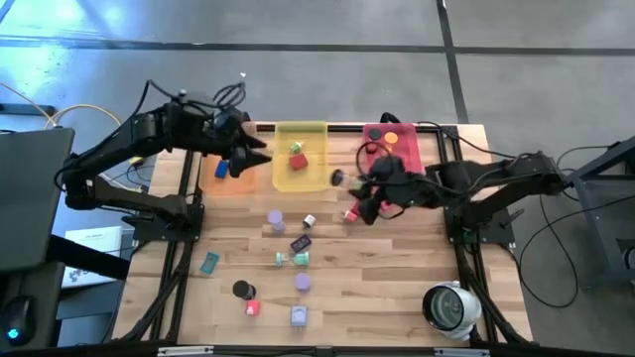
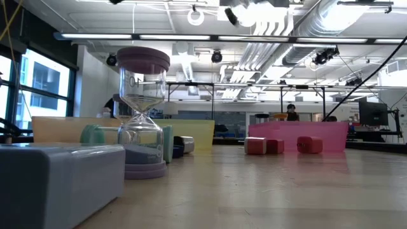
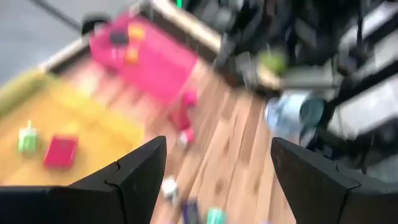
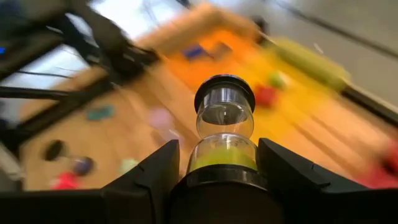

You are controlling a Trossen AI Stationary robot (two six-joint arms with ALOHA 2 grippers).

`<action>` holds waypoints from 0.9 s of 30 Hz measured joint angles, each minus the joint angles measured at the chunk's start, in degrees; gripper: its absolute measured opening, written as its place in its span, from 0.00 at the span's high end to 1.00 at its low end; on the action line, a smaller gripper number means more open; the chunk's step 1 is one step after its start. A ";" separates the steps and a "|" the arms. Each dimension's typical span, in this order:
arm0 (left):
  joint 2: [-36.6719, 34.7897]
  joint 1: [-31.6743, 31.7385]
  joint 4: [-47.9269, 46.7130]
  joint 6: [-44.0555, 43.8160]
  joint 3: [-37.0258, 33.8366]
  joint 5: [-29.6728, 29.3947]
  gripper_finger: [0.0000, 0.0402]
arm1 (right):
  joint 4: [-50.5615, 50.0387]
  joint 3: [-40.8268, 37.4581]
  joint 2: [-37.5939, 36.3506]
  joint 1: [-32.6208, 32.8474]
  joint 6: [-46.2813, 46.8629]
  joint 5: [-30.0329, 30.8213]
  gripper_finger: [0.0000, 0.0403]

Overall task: Pick & Place Office items
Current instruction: Put the green sand timer into the pink bin

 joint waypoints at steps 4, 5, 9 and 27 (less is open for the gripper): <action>0.34 1.05 -7.10 3.77 -0.02 2.89 0.30 | -12.36 0.00 -1.88 -3.95 7.05 -1.27 0.53; 0.30 1.07 -8.41 4.53 -0.02 2.93 0.30 | -15.27 0.00 -2.21 -5.39 8.71 -2.27 0.53; 0.30 1.06 -12.97 7.13 -0.02 2.95 0.30 | -26.10 0.00 -2.78 -12.79 13.21 -8.65 0.53; 0.25 0.10 -20.55 10.60 -0.04 2.98 0.30 | -32.01 0.00 6.13 -49.42 -2.83 -27.25 0.53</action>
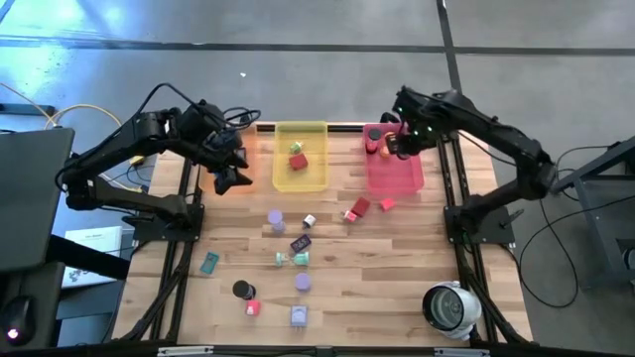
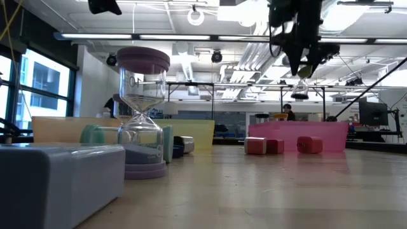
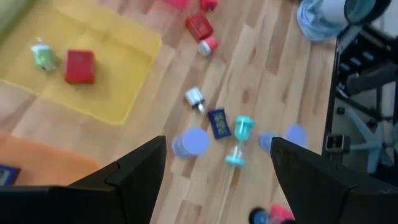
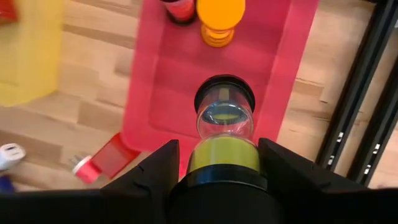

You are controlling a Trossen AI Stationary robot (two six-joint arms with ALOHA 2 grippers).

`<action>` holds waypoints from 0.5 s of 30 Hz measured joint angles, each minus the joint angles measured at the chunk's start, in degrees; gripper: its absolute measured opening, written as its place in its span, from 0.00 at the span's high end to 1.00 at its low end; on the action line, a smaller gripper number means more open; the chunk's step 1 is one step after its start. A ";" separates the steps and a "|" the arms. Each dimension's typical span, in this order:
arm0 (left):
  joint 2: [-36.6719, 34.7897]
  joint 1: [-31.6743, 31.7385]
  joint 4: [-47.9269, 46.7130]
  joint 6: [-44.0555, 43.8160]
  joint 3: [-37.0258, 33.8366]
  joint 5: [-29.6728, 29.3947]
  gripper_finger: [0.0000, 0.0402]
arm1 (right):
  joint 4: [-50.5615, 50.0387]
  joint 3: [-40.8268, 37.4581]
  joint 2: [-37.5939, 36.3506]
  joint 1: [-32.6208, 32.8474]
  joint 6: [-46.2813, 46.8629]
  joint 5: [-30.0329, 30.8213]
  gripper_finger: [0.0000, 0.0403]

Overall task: Pick & Place Office items
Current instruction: Put the green sand timer into the pink bin

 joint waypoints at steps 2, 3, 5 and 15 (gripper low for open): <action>0.00 -1.09 -1.15 0.00 -0.02 0.02 0.30 | 0.94 -0.47 1.76 -1.72 -1.42 -0.82 0.53; 0.00 -1.76 -1.49 -0.16 -0.02 0.03 0.30 | 1.66 -0.90 2.58 -2.44 -2.06 -1.34 0.53; 0.00 -3.58 -1.87 -0.74 -0.02 0.03 0.30 | 3.47 -2.14 3.97 -3.64 -2.44 -1.42 0.53; 0.00 -13.51 -1.73 -1.49 -0.02 -0.23 0.30 | 14.57 -13.43 6.06 -5.74 -3.37 -5.35 0.53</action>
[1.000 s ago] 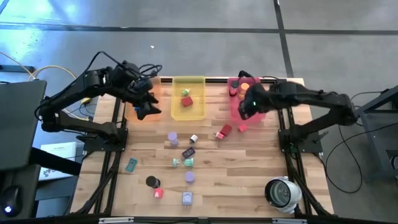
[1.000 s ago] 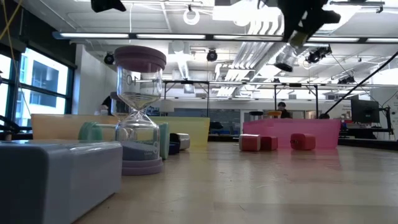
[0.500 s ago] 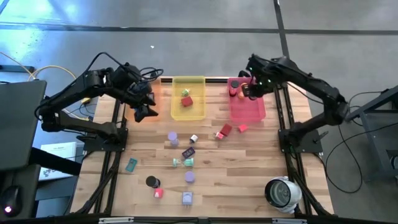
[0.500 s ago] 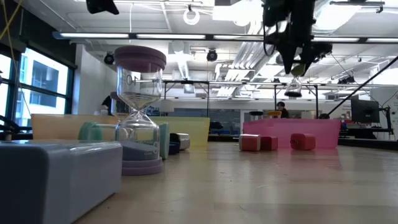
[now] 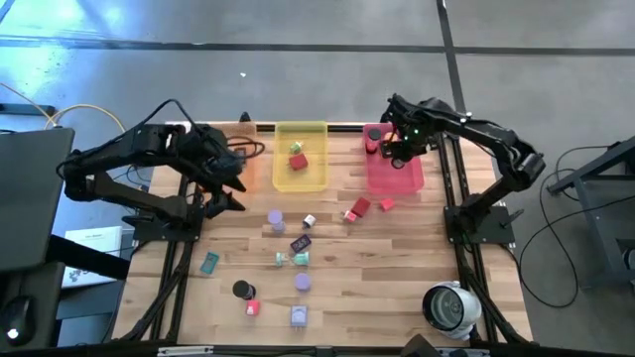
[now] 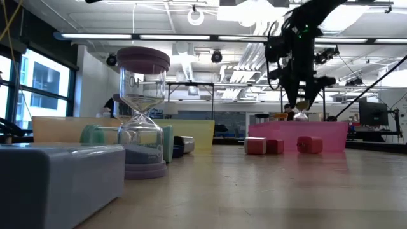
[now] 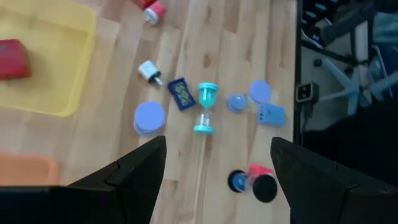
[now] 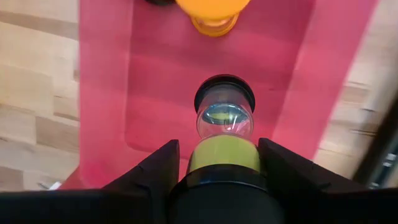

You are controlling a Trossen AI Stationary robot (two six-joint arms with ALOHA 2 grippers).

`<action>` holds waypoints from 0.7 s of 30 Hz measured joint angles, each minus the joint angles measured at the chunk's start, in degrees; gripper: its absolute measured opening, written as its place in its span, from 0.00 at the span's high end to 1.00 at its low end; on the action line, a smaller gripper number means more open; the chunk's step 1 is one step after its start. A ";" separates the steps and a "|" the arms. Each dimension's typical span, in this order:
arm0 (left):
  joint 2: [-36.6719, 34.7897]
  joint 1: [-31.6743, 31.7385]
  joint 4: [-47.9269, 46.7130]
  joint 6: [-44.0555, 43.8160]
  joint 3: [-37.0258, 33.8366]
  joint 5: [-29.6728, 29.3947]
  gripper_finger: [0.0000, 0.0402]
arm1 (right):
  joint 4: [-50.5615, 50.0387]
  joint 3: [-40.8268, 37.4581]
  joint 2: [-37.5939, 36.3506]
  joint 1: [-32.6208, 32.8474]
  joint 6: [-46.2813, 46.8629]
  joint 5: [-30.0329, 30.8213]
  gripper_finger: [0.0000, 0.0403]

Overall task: Pick & Place Office items
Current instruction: Put the green sand timer into the pink bin

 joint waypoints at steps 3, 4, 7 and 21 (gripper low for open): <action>0.00 -2.03 0.13 0.00 0.00 -1.13 0.30 | 3.59 -3.11 0.00 -0.50 0.02 -0.09 0.53; 0.00 -2.53 0.38 0.06 0.00 -1.28 0.30 | 4.89 -4.13 0.00 -0.71 0.06 -0.18 0.53; 0.00 -3.60 1.87 0.95 0.00 -1.31 0.30 | 7.74 -7.19 0.00 -1.18 0.19 0.03 0.53; 0.00 -4.77 3.70 1.07 0.00 -1.28 0.30 | 13.08 -10.85 2.12 -1.44 0.11 -2.05 0.47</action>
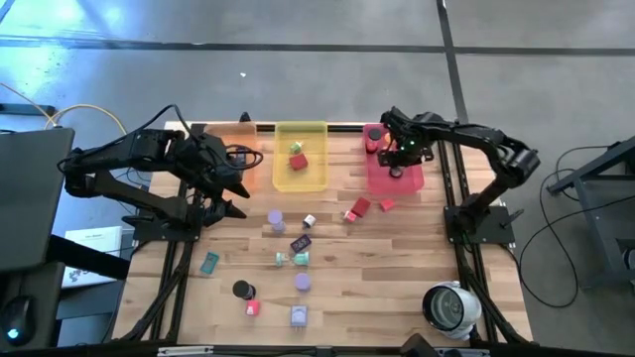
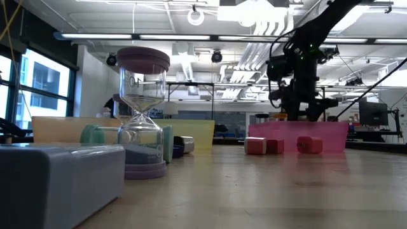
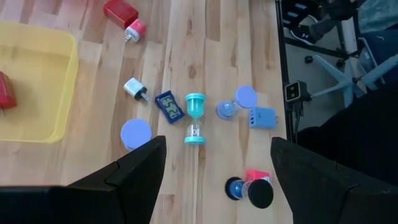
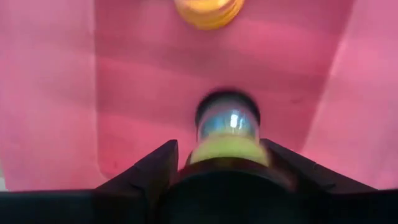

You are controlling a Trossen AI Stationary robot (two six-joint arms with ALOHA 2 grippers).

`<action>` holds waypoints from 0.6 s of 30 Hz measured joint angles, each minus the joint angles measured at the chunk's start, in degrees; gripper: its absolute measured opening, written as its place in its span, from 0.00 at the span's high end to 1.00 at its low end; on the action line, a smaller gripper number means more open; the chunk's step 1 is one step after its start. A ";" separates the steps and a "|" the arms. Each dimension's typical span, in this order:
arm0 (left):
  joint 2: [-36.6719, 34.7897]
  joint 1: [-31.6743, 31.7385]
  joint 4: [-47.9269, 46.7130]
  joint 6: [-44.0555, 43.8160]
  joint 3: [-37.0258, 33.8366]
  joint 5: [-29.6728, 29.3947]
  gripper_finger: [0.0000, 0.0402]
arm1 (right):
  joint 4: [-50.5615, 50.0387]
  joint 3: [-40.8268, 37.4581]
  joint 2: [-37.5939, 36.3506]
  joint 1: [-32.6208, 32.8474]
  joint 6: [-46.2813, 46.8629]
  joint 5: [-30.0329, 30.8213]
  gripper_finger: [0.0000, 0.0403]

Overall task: Pick & Place Office items
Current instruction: Put the green sand timer into the pink bin

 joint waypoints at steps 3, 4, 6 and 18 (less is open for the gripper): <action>0.00 0.00 -0.01 -0.66 0.00 0.01 0.30 | 0.61 0.25 -0.61 0.02 -1.79 -1.54 0.46; 0.00 0.00 -0.01 -0.98 0.00 0.00 0.30 | 0.78 0.22 -0.40 0.04 -1.68 -1.59 0.46; 0.00 0.00 0.00 -1.06 -0.01 0.00 0.30 | 0.61 0.14 -0.30 0.07 -0.88 -2.17 0.45; 0.00 0.00 1.29 -1.25 -0.02 0.02 0.30 | 1.72 0.21 -0.41 0.09 -5.39 -2.15 0.42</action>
